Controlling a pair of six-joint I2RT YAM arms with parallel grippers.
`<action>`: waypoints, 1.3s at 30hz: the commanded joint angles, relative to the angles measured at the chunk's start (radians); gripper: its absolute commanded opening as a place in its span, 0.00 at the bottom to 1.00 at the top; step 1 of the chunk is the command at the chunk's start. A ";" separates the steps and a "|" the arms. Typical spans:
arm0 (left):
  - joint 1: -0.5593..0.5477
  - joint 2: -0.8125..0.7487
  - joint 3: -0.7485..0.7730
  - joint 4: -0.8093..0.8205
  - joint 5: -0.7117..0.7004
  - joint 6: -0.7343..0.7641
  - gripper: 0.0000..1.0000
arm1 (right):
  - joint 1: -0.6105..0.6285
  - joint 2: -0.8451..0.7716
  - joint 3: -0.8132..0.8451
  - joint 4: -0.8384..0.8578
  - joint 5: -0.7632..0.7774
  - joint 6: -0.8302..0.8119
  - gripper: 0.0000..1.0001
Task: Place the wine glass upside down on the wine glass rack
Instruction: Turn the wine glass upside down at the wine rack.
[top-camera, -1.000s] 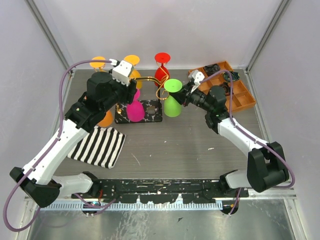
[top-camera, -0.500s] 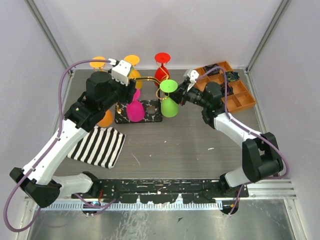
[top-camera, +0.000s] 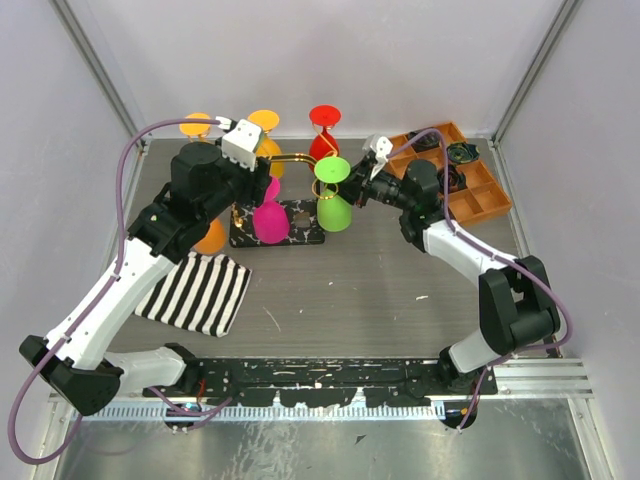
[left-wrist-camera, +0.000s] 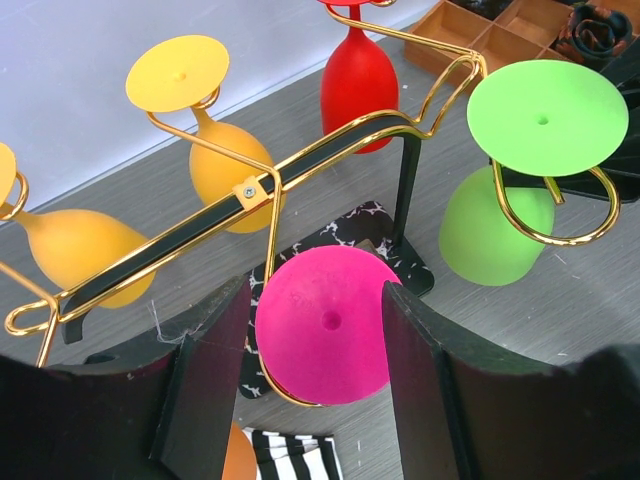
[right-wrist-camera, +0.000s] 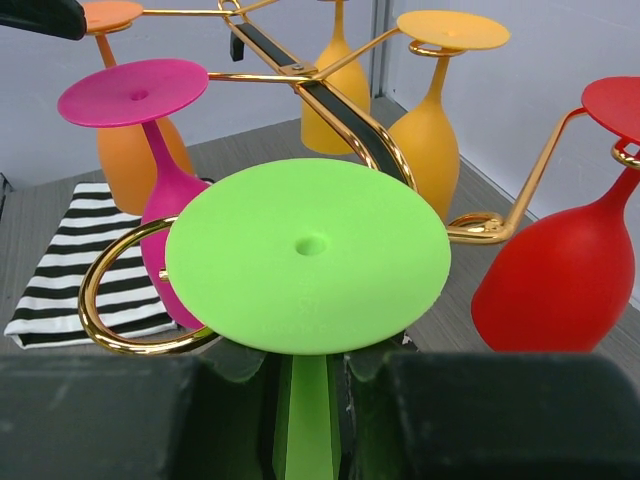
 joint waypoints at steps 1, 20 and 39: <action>0.008 -0.016 -0.010 0.035 0.018 -0.002 0.62 | 0.011 0.010 0.054 0.066 -0.024 0.002 0.01; 0.014 -0.015 -0.012 0.035 0.030 -0.005 0.61 | 0.032 0.059 0.083 0.054 -0.102 -0.004 0.04; 0.019 -0.013 -0.013 0.034 0.038 -0.005 0.61 | 0.036 0.033 0.022 0.137 -0.120 0.027 0.28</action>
